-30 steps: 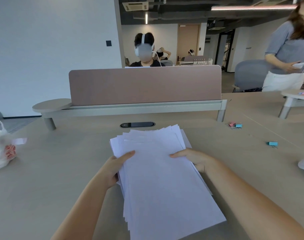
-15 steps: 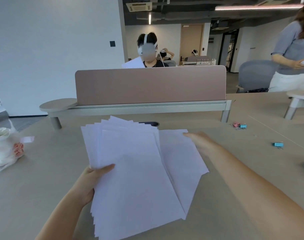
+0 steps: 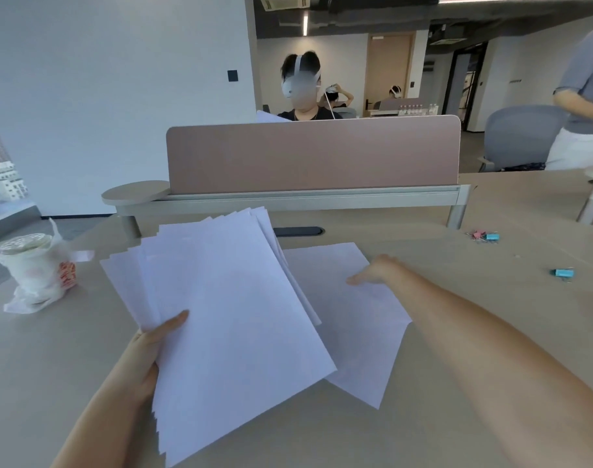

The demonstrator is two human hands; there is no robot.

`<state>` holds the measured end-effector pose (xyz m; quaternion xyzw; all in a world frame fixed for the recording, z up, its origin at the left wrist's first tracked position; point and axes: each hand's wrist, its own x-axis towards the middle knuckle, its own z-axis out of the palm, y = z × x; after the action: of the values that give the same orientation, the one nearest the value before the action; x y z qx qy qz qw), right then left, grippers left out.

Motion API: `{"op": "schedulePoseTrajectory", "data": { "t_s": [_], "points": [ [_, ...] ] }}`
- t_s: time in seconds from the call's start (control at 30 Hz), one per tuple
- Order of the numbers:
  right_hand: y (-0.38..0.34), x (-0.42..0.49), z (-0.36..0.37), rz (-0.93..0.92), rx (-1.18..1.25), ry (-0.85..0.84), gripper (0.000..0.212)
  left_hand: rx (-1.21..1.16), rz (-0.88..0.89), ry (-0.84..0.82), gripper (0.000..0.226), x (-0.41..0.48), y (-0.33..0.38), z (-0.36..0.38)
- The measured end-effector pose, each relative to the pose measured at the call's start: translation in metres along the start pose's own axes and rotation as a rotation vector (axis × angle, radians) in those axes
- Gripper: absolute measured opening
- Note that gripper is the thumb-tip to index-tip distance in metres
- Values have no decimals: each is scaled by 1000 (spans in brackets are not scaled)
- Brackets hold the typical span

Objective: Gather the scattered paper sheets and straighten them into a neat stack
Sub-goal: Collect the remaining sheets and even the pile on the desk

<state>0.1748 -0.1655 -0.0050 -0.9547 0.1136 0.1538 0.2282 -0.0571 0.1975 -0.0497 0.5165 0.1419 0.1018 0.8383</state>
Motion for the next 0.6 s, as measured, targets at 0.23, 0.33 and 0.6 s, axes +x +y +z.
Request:
{"op": "schedulePoseTrajectory", "data": {
  "t_s": [0.23, 0.33, 0.6],
  "points": [
    [-35, -36, -7, -158, -277, -251, 75, 10, 10, 9, 40, -1, -4, 5],
    [-43, -55, -11, -106, -344, -302, 68, 7, 11, 8, 36, -2, -9, 16],
    [-42, -58, -4, -144, -321, -302, 72, 95, 13, -66, 26, 0, -25, 58]
  ]
}}
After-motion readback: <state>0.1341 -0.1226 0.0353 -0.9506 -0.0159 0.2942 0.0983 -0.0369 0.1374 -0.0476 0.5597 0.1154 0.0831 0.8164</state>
